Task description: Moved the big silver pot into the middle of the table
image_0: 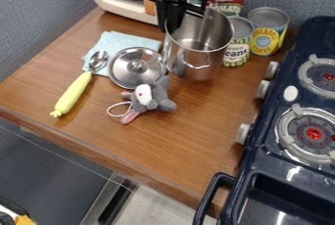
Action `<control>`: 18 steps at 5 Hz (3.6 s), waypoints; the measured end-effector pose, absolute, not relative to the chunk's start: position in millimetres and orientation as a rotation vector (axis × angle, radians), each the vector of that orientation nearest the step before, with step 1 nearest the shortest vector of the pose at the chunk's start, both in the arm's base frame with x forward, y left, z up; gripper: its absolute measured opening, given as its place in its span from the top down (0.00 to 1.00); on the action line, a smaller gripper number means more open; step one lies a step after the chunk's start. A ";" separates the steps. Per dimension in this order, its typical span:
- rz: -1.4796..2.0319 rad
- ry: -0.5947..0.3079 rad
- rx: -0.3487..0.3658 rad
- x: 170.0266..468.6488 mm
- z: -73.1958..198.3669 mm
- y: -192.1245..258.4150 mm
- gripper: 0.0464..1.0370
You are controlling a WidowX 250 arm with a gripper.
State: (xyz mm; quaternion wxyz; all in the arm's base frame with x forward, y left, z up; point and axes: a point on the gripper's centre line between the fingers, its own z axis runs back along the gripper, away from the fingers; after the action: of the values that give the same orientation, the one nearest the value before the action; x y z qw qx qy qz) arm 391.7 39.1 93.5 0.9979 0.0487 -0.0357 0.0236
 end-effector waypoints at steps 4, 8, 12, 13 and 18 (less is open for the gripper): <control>0.894 -0.030 0.213 368.3 86.8 31.9 0.98; 1.101 -0.048 -0.047 345.1 68.7 17.4 0.98; 1.100 -0.008 -0.013 344.0 46.0 33.2 0.98; 1.072 0.004 -0.001 346.2 45.7 35.8 0.95; 0.918 -0.061 0.063 353.7 82.5 39.6 0.03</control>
State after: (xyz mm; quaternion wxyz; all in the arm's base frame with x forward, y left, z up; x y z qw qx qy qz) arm 353.7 39.6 82.5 0.8956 0.0304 -0.0295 0.4429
